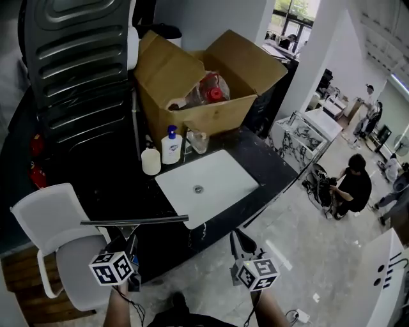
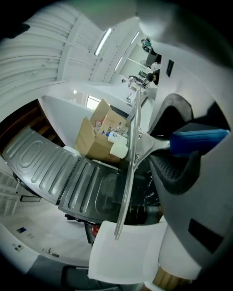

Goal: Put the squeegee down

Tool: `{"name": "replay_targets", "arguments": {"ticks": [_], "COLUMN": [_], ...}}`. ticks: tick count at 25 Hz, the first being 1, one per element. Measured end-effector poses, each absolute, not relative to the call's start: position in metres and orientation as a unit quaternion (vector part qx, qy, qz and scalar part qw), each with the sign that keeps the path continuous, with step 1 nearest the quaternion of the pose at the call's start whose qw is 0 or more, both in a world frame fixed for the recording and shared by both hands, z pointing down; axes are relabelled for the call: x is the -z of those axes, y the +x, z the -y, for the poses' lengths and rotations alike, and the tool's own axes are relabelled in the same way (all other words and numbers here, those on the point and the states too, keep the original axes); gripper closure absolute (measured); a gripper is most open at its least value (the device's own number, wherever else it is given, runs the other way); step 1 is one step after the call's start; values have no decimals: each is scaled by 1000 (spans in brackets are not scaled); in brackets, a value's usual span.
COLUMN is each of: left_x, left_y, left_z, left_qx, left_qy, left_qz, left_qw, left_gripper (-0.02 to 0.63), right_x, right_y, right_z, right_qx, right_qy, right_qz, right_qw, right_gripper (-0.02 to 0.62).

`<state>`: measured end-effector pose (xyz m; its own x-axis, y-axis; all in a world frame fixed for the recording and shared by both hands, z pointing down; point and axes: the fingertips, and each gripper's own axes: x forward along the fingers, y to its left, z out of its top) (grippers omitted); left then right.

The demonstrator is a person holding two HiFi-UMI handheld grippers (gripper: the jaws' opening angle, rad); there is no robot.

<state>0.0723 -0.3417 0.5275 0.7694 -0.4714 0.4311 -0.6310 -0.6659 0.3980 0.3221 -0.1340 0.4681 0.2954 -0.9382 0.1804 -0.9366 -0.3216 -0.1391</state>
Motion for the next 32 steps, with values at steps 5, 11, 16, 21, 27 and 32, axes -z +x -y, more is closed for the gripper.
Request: {"name": "replay_targets", "arguments": {"ticks": [5, 11, 16, 21, 27, 32], "left_x": [-535, -539, -546, -548, -553, -566], "left_y": [79, 85, 97, 113, 134, 149], "left_z": [374, 396, 406, 414, 424, 433], "left_qx": [-152, -157, -162, -165, -171, -179], "left_qy": [895, 884, 868, 846, 815, 788], "left_qz": [317, 342, 372, 415, 462, 491], "left_qw": [276, 277, 285, 292, 305, 325], "left_gripper": [459, 459, 459, 459, 458, 459], "right_x": [-467, -477, -487, -483, -491, -504], "right_y": [333, 346, 364, 383, 404, 418], "right_z": [184, 229, 276, 328, 379, 405], "right_qx": [112, 125, 136, 137, 145, 160], "right_qy": [-797, -777, -745, -697, -644, -611], "right_qz": [-594, -616, -653, -704, -751, -776], "right_qw": [7, 14, 12, 8, 2, -5], "right_gripper": [541, 541, 541, 541, 541, 541]}}
